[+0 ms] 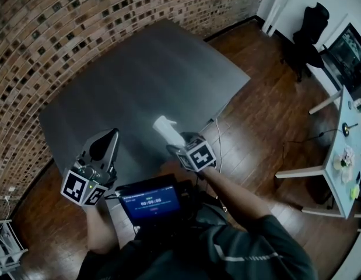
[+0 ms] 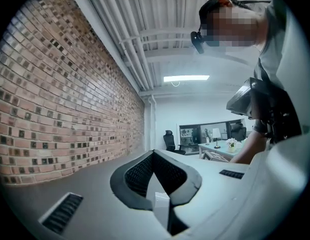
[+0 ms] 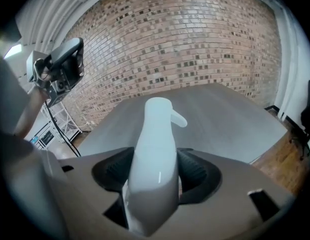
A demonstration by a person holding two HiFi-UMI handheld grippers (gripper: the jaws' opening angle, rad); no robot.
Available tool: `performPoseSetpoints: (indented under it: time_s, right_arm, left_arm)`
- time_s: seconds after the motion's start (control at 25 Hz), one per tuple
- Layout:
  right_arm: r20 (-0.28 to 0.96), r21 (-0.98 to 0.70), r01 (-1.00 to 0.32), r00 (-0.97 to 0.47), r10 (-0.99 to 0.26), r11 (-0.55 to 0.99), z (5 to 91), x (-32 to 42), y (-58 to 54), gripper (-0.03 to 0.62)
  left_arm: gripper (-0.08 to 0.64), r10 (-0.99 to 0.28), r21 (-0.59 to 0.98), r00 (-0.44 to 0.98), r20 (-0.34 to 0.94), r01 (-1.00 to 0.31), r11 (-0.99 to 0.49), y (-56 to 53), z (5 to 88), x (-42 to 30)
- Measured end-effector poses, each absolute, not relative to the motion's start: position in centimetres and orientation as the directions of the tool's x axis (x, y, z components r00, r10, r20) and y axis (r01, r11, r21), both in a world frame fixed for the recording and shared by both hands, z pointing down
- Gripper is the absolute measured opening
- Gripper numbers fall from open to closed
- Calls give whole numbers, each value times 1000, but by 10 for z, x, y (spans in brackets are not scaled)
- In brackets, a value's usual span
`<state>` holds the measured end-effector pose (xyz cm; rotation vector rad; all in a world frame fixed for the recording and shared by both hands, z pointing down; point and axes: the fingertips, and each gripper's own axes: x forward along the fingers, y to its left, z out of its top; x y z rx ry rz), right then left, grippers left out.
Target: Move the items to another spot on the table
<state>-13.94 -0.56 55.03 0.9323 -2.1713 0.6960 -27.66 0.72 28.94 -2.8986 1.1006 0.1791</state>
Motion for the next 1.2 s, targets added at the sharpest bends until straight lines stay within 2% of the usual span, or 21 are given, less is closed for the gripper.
performPoseSetpoints:
  time_s: [0.2, 0.56, 1.2]
  right_arm:
    - [700, -190, -758, -550, -455, 624, 527, -82, -30, 277]
    - [650, -214, -752, -586, -484, 624, 506, -7, -51, 276]
    - [671, -180, -818, -509, -540, 547, 521, 93, -157, 278]
  left_arm:
    - [-6, -653, 2, 739, -164, -662, -749, 4, 276, -208]
    - [-6, -646, -35, 753, -128, -654, -756, -11, 264, -120]
    - [-6, -557, 2, 818, -142, -562, -827, -130, 272, -49]
